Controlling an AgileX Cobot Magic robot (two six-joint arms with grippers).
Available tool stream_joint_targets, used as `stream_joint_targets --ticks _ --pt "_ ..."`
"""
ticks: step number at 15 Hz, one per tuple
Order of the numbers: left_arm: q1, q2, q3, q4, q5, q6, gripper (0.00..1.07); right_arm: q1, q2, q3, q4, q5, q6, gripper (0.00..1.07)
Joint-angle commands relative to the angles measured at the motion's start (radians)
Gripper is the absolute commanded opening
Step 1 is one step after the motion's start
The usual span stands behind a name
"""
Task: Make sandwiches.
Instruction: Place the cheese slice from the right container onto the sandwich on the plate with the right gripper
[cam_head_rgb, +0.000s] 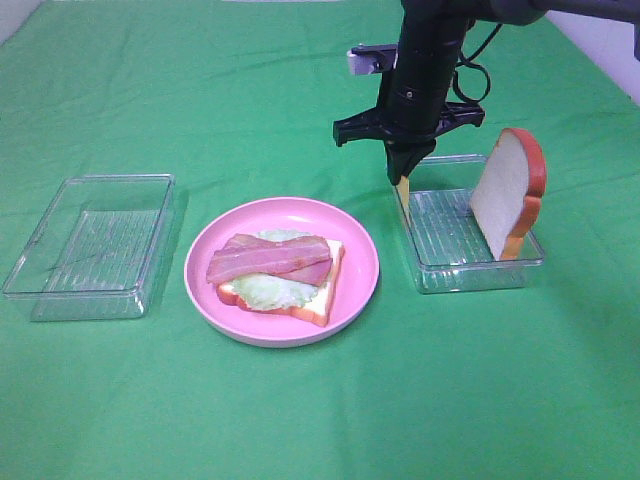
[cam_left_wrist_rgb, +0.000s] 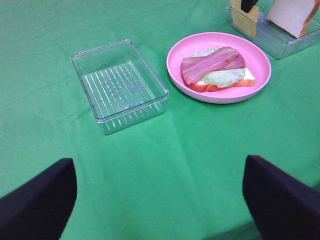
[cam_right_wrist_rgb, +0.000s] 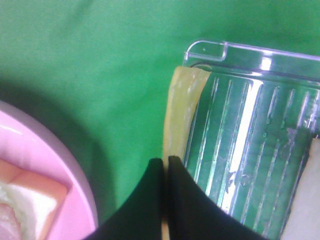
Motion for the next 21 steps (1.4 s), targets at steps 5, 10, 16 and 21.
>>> stream_joint_targets --ticks 5,10,16,21 --pt "-0.002 -0.020 0.001 -0.006 -0.011 0.002 0.86 0.000 -0.143 -0.008 0.224 0.110 -0.159 0.00" --pt "-0.002 -0.020 0.001 -0.006 -0.011 0.002 0.86 0.045 -0.146 0.056 0.495 0.125 -0.295 0.00" --pt "-0.002 -0.020 0.001 -0.006 -0.011 0.002 0.86 0.177 -0.146 0.199 0.651 -0.070 -0.380 0.00" --pt "-0.002 -0.020 0.001 -0.006 -0.011 0.002 0.86 0.172 -0.076 0.202 0.584 -0.136 -0.261 0.00"
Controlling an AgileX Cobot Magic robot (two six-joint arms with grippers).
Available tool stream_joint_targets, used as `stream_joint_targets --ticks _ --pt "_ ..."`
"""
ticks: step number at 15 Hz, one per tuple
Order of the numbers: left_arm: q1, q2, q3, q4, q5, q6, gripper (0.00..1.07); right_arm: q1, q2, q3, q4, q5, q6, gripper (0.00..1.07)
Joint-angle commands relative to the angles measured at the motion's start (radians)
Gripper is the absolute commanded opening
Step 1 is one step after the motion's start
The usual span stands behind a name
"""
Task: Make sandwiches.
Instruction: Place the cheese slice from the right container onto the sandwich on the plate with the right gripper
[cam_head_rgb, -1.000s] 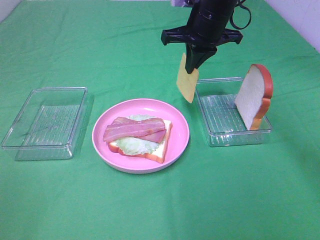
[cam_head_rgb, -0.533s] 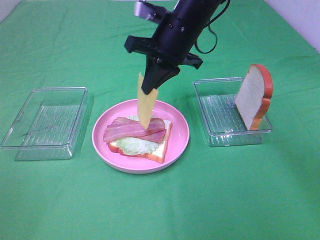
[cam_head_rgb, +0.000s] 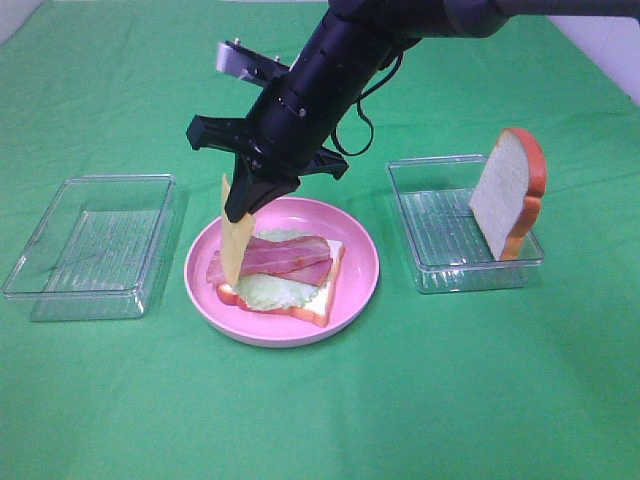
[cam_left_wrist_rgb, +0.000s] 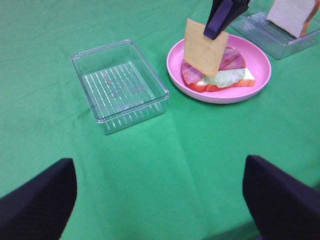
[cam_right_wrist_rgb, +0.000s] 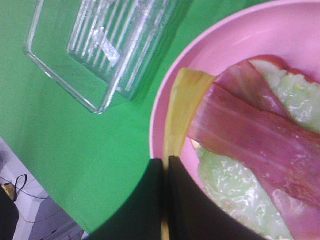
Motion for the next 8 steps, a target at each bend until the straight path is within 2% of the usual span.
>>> stream_joint_targets --ticks 1,4,5,8 --pt "-0.002 -0.020 0.001 -0.006 -0.011 0.002 0.86 -0.004 0.030 0.006 -0.081 -0.019 0.103 0.00" --pt "-0.002 -0.020 0.001 -0.006 -0.011 0.002 0.86 -0.004 0.029 0.006 -0.270 -0.031 0.239 0.00" --pt "-0.002 -0.020 0.001 -0.006 -0.011 0.002 0.86 -0.004 0.027 0.006 -0.289 -0.031 0.245 0.02" --pt "-0.002 -0.020 0.001 -0.006 -0.011 0.002 0.86 -0.004 0.025 0.006 -0.312 -0.028 0.260 0.57"
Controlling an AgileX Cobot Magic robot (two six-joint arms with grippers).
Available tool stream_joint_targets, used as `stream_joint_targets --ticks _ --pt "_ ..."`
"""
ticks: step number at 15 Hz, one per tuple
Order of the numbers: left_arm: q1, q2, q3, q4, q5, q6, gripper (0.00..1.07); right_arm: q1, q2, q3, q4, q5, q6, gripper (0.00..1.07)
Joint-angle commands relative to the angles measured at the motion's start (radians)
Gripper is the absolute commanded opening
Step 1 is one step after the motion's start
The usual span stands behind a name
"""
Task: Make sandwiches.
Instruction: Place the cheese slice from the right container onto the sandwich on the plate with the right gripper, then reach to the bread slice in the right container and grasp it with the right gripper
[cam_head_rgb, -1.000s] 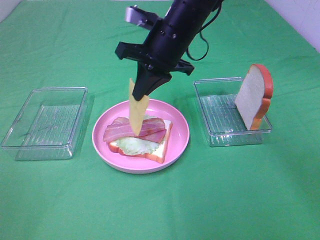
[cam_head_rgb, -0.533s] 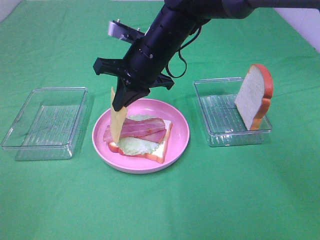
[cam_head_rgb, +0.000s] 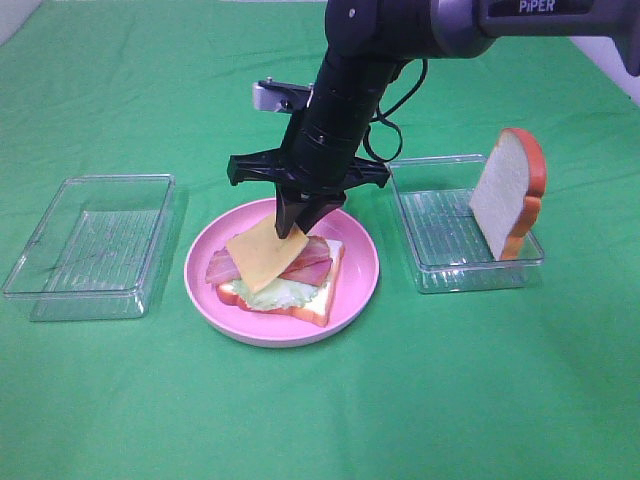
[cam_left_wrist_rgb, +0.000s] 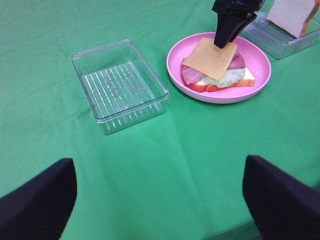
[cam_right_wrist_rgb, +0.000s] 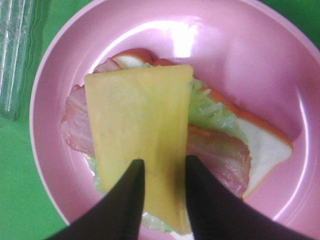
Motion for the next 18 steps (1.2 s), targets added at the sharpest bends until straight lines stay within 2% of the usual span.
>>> stream_joint_targets --ticks 1,2,5,6,8,14,18 --pt "-0.002 -0.020 0.001 -0.006 -0.011 0.002 0.86 -0.004 -0.007 0.001 -0.014 -0.002 0.007 0.64" --pt "-0.002 -0.020 0.001 -0.006 -0.011 0.002 0.86 -0.004 -0.012 0.001 -0.034 0.006 0.007 0.72" --pt "-0.002 -0.020 0.001 -0.006 -0.011 0.002 0.86 -0.013 -0.050 0.001 -0.109 0.038 0.007 0.73" --pt "-0.002 -0.020 0.001 -0.006 -0.011 0.002 0.86 -0.038 -0.110 0.001 -0.177 0.065 0.011 0.73" --pt "-0.002 -0.020 0.001 -0.006 -0.011 0.002 0.86 -0.075 -0.155 0.001 -0.220 0.090 0.031 0.73" --pt "-0.002 -0.020 0.001 -0.006 -0.011 0.002 0.86 -0.275 -0.289 0.001 -0.395 0.234 0.088 0.79" --pt "-0.002 -0.020 0.001 -0.006 -0.011 0.002 0.86 -0.374 -0.261 0.001 -0.378 0.276 0.088 0.79"
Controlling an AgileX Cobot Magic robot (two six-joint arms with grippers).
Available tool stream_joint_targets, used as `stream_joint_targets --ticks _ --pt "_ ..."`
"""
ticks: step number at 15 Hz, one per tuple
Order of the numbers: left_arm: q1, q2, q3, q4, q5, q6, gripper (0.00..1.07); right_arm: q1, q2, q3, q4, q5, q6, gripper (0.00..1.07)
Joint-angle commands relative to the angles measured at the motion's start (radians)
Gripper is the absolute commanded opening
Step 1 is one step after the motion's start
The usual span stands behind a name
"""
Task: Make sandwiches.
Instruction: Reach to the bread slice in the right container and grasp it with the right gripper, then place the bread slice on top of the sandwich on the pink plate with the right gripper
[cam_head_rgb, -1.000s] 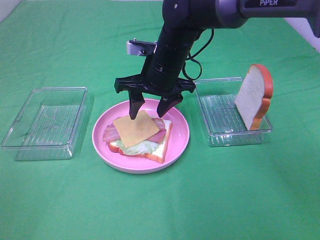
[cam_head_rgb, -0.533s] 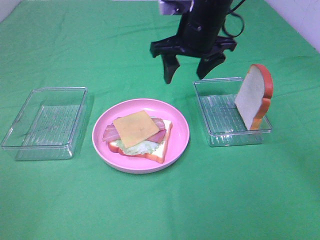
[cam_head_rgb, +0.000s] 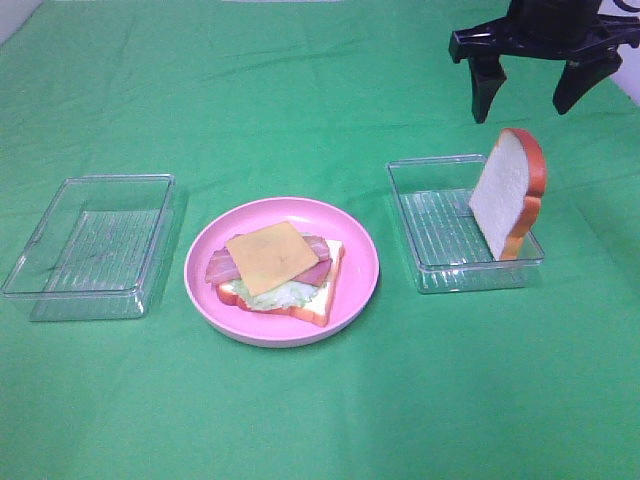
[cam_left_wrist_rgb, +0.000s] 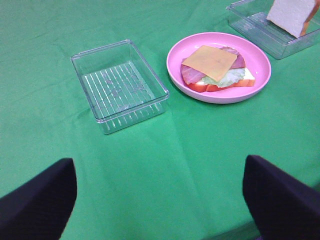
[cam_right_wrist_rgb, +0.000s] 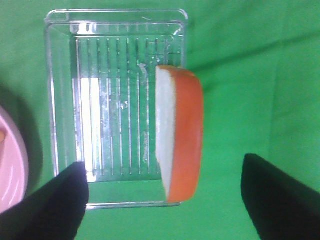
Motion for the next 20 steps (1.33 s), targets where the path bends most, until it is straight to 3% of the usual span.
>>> stream_joint_targets --ticks 1,8,9,12,13,14,15,20 --pt "-0.002 -0.020 0.001 -0.006 -0.011 0.002 0.86 -0.053 0.035 0.001 0.028 0.023 0.007 0.78" --pt "-0.002 -0.020 0.001 -0.006 -0.011 0.002 0.86 -0.090 0.140 0.001 0.106 0.022 -0.059 0.75" --pt "-0.002 -0.020 0.001 -0.006 -0.011 0.002 0.86 -0.090 0.147 0.001 0.107 0.020 -0.061 0.70" --pt "-0.002 -0.020 0.001 -0.006 -0.011 0.002 0.86 -0.090 0.151 0.001 0.106 0.020 -0.068 0.42" --pt "-0.002 -0.020 0.001 -0.006 -0.011 0.002 0.86 -0.090 0.151 0.001 0.104 0.020 -0.069 0.37" --pt "-0.002 -0.020 0.001 -0.006 -0.011 0.002 0.86 -0.090 0.151 0.001 0.104 0.020 -0.069 0.25" --pt "-0.002 -0.020 0.001 -0.006 -0.011 0.002 0.86 -0.090 0.151 0.001 0.104 0.024 -0.069 0.01" --pt "-0.002 -0.020 0.001 -0.006 -0.011 0.002 0.86 -0.090 0.131 0.001 0.172 0.028 -0.090 0.00"
